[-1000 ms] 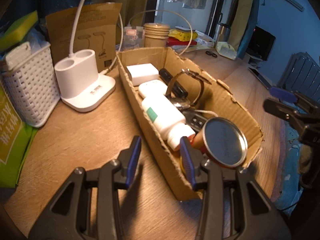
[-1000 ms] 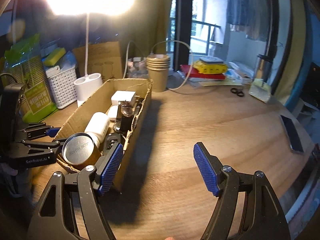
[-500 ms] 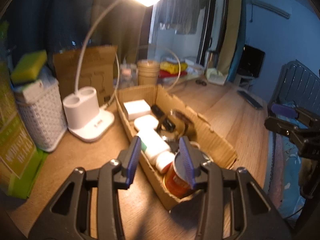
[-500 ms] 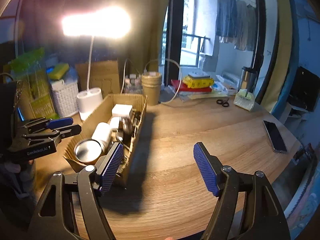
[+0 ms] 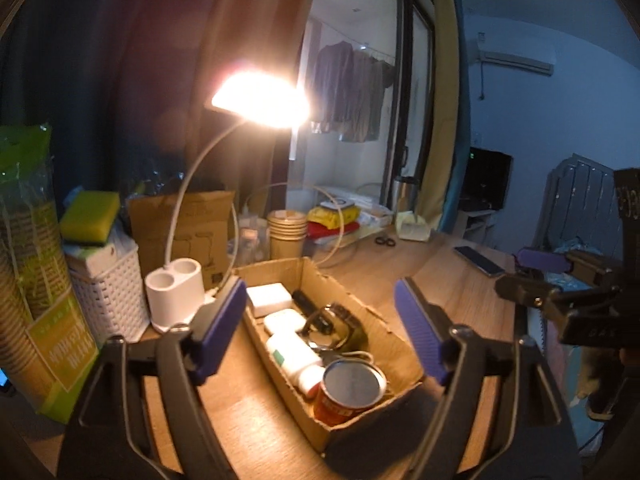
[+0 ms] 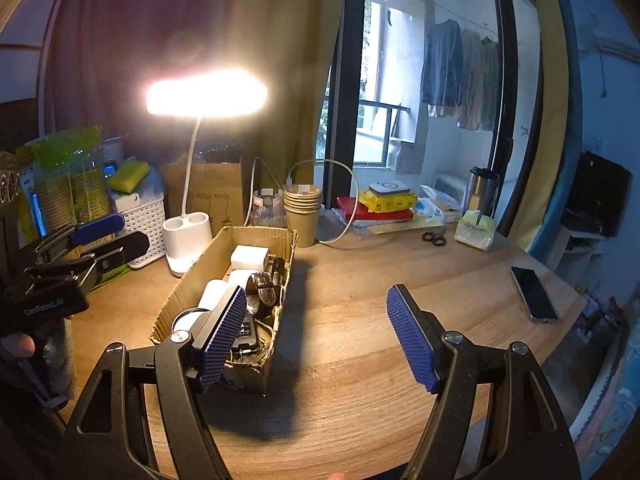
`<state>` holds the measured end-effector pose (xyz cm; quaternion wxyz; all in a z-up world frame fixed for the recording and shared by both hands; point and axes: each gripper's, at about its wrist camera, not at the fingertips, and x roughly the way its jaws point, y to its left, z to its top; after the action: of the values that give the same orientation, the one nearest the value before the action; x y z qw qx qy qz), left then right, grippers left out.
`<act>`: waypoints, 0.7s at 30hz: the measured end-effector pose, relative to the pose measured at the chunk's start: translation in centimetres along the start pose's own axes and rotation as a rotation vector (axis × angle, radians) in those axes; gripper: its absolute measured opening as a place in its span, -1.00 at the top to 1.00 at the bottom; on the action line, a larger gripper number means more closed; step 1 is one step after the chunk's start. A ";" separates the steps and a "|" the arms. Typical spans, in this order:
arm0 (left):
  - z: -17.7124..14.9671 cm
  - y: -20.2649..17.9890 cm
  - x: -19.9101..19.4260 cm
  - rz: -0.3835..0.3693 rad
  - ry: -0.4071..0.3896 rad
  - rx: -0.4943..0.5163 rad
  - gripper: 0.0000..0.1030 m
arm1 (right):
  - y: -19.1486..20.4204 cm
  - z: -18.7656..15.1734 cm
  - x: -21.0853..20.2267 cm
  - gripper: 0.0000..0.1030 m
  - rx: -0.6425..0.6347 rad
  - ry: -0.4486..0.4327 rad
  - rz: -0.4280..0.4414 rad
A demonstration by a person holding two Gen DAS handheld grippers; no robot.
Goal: Organize rigid objects
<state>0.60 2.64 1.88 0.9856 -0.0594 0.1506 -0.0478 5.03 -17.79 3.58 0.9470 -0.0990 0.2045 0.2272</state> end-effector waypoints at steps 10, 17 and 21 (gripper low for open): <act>0.7 -0.3 -1.3 0.054 -0.045 -0.004 -0.85 | -0.8 0.4 -1.7 -0.48 0.058 -0.074 -0.091; 0.8 0.1 -1.6 0.060 -0.052 -0.025 -0.85 | -1.8 0.3 -2.4 -0.48 0.117 -0.107 -0.104; 0.8 0.3 -1.3 0.065 -0.040 -0.033 -0.85 | -1.8 0.3 -2.2 -0.48 0.117 -0.105 -0.119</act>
<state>-0.43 3.19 2.95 0.9884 -0.0716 0.1334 -0.0119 4.20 -20.13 4.99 0.9724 -0.0432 0.1611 0.1631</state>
